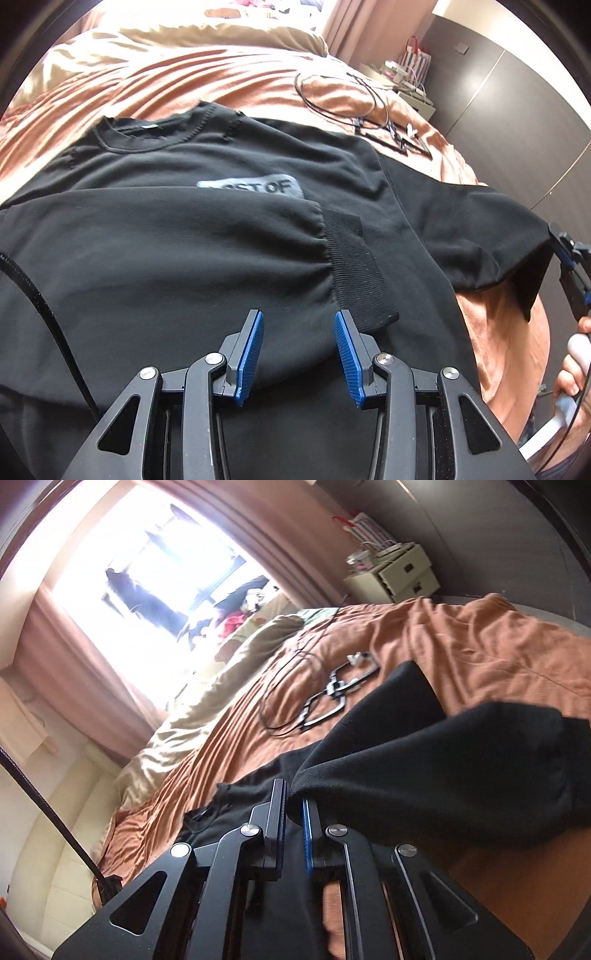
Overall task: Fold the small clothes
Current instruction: 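Close the right gripper on the sleeve and fold it over the shirt front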
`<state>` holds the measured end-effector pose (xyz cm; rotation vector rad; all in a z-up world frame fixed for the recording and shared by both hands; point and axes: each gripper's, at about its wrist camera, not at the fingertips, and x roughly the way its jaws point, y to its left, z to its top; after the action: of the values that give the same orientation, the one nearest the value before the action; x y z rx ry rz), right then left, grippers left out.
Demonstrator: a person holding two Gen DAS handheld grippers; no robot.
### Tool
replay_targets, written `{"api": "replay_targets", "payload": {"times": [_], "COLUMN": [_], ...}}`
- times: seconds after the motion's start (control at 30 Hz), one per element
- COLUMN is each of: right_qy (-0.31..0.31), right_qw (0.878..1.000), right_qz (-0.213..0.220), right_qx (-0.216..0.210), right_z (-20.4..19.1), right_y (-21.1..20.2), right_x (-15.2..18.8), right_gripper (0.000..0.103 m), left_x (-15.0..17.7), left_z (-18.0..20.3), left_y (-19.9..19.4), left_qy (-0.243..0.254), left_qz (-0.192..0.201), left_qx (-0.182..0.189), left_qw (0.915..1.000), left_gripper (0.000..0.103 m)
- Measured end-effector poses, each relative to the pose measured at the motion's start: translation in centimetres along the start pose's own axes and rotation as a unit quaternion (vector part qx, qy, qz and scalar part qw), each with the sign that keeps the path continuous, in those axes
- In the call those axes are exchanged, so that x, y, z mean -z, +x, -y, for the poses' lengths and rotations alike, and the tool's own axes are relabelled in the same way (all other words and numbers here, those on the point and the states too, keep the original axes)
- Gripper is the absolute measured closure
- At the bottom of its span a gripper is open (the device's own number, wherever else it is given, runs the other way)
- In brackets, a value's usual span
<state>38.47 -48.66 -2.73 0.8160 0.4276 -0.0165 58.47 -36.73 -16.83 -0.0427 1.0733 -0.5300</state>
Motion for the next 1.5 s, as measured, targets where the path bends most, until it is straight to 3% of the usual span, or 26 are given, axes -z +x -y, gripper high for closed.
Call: {"api": "replay_targets", "payload": {"times": [0.37,0.73,1.0,1.13,1.23,1.3,1.37,1.5], "right_qy": [-0.046,-0.027,-0.049,-0.056,-0.035,-0.012,-0.009,-0.015], "right_qw": [0.997,0.992,0.985,0.977,0.968,0.966,0.966,0.968], "right_qz": [-0.034,-0.073,-0.13,-0.191,-0.242,-0.252,-0.252,-0.241], "right_qx": [-0.056,-0.1,-0.099,-0.08,-0.049,-0.054,-0.056,-0.064], "right_z": [-5.2,-4.4,-5.3,-5.3,-4.5,-3.4,-2.7,-1.4], "right_y": [4.1,8.9,12.7,15.4,17.2,17.4,16.5,14.3], "right_x": [1.0,1.1,2.7,4.4,4.7,4.2,3.5,1.5], "right_gripper": [0.098,0.098,0.099,0.097,0.089,0.056,0.045,0.045], "left_x": [0.9,2.8,3.7,3.7,3.8,3.8,3.7,3.2], "left_z": [-5.5,-9.0,-10.3,-11.0,-11.4,-11.4,-11.3,-10.3], "left_y": [-4.2,-6.4,-7.9,-8.4,-8.7,-9.0,-9.3,-10.0], "left_qy": [-0.027,-0.058,-0.063,-0.069,-0.076,-0.077,-0.075,-0.068], "left_qz": [0.023,0.027,0.03,0.031,0.029,0.028,0.029,0.031], "left_qx": [-0.021,-0.018,-0.031,-0.036,-0.039,-0.042,-0.045,-0.048], "left_qw": [0.9992,0.9978,0.9971,0.9965,0.9959,0.9958,0.9957,0.996], "left_gripper": [0.06,0.06,0.06,0.06,0.06,0.06,0.06,0.06]}}
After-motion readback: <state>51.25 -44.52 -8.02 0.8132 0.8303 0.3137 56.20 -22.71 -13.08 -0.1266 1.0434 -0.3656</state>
